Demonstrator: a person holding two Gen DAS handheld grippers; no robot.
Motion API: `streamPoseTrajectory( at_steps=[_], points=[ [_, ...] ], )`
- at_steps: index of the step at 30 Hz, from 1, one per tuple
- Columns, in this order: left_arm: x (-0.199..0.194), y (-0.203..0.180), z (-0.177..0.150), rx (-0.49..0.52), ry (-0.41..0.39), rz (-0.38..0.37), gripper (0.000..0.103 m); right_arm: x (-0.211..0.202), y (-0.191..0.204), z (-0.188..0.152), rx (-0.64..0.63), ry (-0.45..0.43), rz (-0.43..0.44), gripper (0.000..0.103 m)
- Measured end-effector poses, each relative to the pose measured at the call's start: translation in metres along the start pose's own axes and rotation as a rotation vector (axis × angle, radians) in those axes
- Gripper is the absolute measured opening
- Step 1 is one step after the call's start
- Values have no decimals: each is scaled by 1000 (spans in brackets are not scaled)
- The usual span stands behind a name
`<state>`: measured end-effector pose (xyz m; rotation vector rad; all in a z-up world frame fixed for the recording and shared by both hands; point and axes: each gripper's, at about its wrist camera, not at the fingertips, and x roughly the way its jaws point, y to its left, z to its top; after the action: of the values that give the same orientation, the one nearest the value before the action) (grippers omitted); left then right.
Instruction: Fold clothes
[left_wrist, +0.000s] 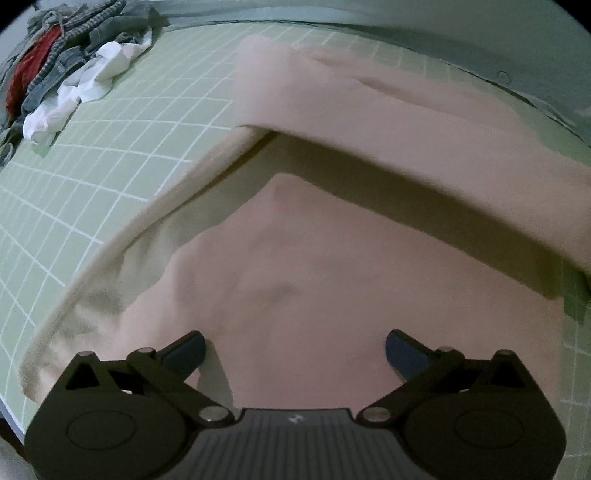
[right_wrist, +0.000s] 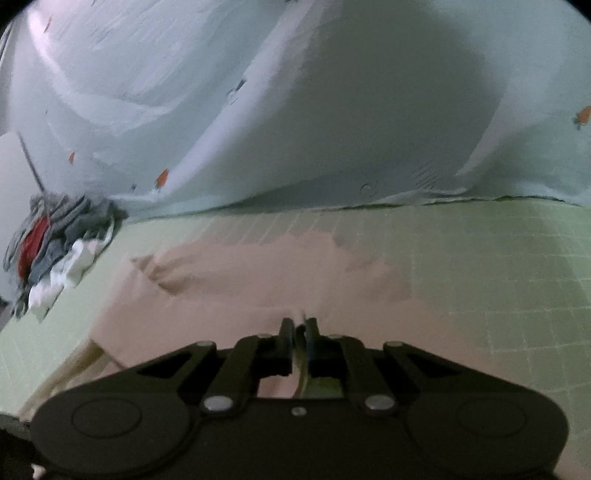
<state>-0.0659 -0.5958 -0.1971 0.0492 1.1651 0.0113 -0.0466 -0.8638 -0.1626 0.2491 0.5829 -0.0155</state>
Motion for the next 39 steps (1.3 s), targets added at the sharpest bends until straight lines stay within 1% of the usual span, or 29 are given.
streamPoseTrajectory(
  at_steps=[5, 8, 11, 14, 15, 17, 18, 19, 20, 22, 23, 24, 25, 27, 29, 30, 34, 37, 39],
  points=[
    [0, 0, -1, -13, -3, 4, 103, -7, -21, 12, -21, -62, -71, 6],
    [-1, -1, 0, -18, 0, 3, 103, -10, -40, 16, -12, -86, -156, 6],
    [0, -1, 1, -21, 2, 0, 103, -8, -63, 15, 14, -70, -239, 7],
    [-1, 1, 0, -21, 5, -4, 103, -10, -80, 11, 72, -29, -289, 8],
    [-1, 1, -1, -20, 6, -5, 103, -13, -79, 9, 83, -22, -299, 11],
    [-1, 2, 0, -19, 7, -8, 103, -19, -76, 5, 103, -11, -317, 25],
    [-1, 2, 0, -17, 7, -10, 103, -22, -75, 3, 112, -6, -326, 45],
    [-1, 2, 0, -15, 7, -12, 103, -25, -73, 1, 122, 0, -334, 54],
    [0, 2, 0, -11, 6, -15, 103, -28, -72, -1, 132, 5, -343, 66],
    [0, 2, 0, -1, 1, -20, 103, -33, -65, -5, 141, 10, -352, 84],
    [1, 4, 1, 6, -3, -24, 103, -34, -58, -8, 138, 7, -349, 89],
    [1, 4, 0, 13, -7, -29, 103, -36, -52, -11, 135, 5, -347, 98],
    [1, 5, -1, 24, -11, -36, 103, -40, -43, -14, 127, -6, -336, 103],
    [-1, 8, -2, 50, -18, -61, 103, -49, -26, -20, 114, -27, -310, 103],
    [-6, 14, -4, 81, -38, -123, 103, -56, -9, -26, 128, -38, -291, 103],
    [-12, 21, -6, 90, -61, -164, 103, -59, 1, -30, 141, -46, -289, 103],
    [-41, 54, -9, 158, -179, -230, 103, -69, 43, -45, 171, -72, -293, 103],
    [-59, 89, -11, 190, -251, -246, 103, -63, 79, -56, 226, -37, -274, 103],
    [-65, 117, -9, 192, -269, -253, 103, -57, 104, -63, 256, -5, -255, 103]
  ],
)
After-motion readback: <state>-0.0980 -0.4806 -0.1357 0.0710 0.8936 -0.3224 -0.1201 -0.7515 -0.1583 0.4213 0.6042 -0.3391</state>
